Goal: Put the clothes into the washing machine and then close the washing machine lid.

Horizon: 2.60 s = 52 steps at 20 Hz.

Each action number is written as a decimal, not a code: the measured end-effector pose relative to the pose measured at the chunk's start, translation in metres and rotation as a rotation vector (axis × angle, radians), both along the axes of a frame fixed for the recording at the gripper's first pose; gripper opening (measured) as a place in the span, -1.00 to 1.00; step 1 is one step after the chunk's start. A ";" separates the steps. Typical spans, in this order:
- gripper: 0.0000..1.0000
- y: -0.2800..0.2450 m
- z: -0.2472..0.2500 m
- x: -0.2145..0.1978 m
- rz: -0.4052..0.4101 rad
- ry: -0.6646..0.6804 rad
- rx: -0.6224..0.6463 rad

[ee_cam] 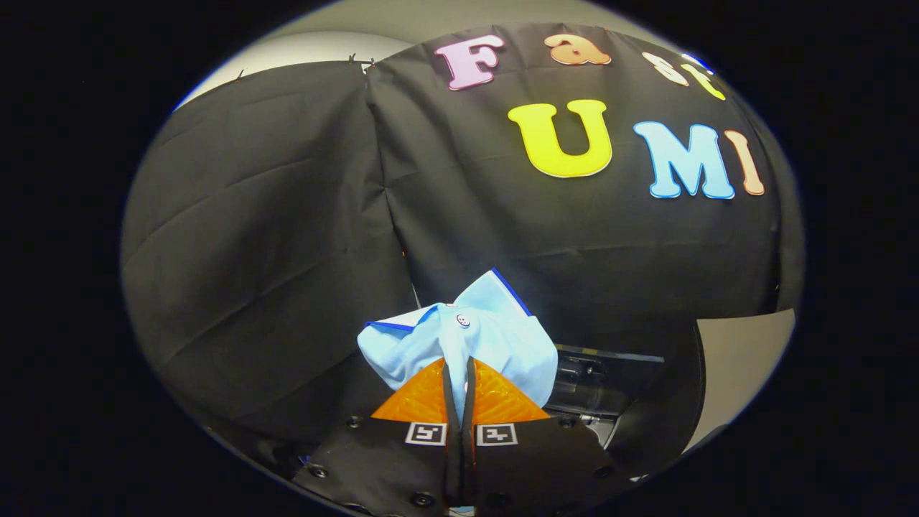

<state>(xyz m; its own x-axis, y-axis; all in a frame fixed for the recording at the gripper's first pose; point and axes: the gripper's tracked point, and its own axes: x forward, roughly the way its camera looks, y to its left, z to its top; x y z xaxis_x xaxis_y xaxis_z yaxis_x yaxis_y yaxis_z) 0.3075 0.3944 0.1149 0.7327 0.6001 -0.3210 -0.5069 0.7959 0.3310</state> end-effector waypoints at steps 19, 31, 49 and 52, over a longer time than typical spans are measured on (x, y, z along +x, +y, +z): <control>-0.97 0.026 -0.150 0.019 -0.006 0.104 -0.132; -0.97 0.030 -0.225 0.014 -0.060 0.229 -0.181; -0.97 0.030 -0.310 0.002 -0.146 0.416 -0.214; -0.97 0.031 -0.323 -0.005 -0.140 0.438 -0.237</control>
